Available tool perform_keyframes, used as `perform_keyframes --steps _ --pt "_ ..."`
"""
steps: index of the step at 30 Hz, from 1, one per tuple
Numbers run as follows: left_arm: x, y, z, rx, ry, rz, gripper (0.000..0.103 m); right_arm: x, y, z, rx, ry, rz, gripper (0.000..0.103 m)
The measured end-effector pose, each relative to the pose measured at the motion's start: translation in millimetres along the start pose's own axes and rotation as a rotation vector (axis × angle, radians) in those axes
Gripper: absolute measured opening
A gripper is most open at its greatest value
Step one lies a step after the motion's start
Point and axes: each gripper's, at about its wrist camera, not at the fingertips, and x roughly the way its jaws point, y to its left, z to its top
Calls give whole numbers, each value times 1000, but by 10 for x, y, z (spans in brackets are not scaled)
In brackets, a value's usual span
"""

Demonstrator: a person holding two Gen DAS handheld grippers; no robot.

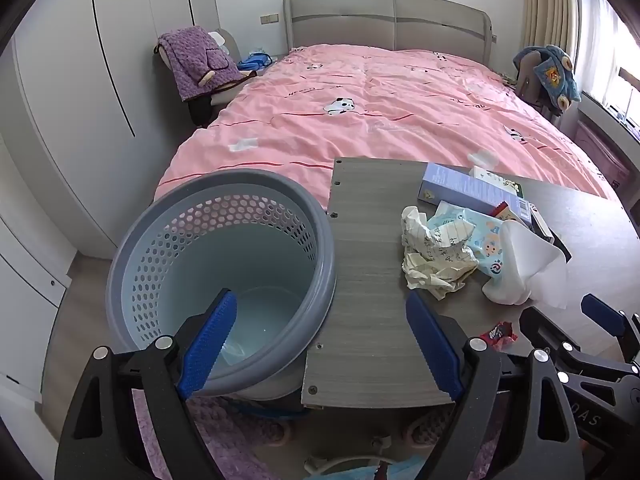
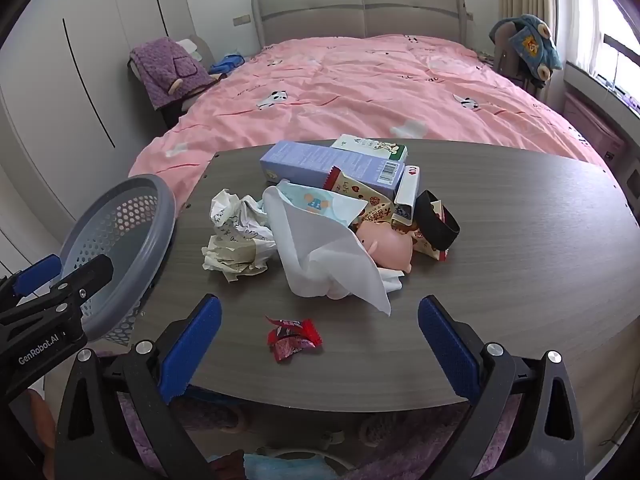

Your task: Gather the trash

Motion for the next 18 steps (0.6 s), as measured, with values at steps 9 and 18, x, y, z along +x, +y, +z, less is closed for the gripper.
perform_keyframes --steps 9,18 --pt "-12 40 12 -5 0 2 83 -56 -2 -20 -6 -6 1 97" --pt "-75 32 -43 -3 -19 1 83 -91 16 -51 -5 -14 -4 97"
